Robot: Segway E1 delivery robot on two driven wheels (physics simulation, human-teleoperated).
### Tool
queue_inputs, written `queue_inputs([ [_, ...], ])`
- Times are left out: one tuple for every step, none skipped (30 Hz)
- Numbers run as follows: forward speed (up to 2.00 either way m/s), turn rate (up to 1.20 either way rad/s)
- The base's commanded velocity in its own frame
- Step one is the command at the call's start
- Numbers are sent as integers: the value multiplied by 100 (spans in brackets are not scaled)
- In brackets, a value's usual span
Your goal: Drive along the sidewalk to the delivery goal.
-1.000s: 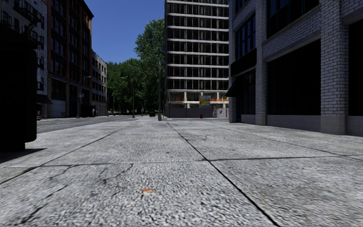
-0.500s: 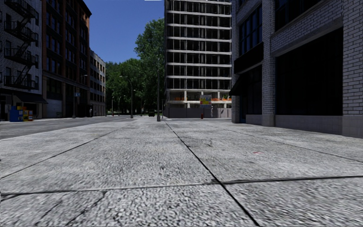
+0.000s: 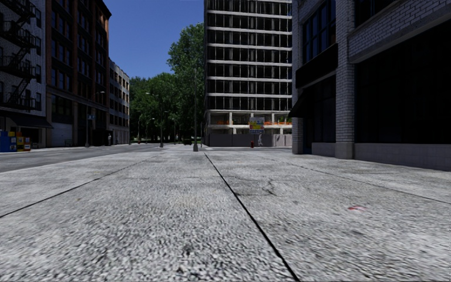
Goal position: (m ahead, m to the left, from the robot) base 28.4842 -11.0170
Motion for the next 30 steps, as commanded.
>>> queue_inputs([
  [200, 0],
  [200, 0],
  [200, 0],
  [200, 0],
  [200, 0],
  [200, 0],
  [200, 0],
  [200, 0],
  [200, 0],
  [200, 0],
  [200, 0],
  [200, 0],
  [200, 0],
  [200, 0],
  [200, 0],
  [200, 0],
  [200, 0],
  [200, 0],
  [200, 0],
  [200, 0],
  [200, 0],
  [200, 0],
  [200, 0],
  [200, 0],
  [200, 0],
  [200, 0],
  [200, 0],
  [200, 0],
  [200, 0],
  [200, 0],
])
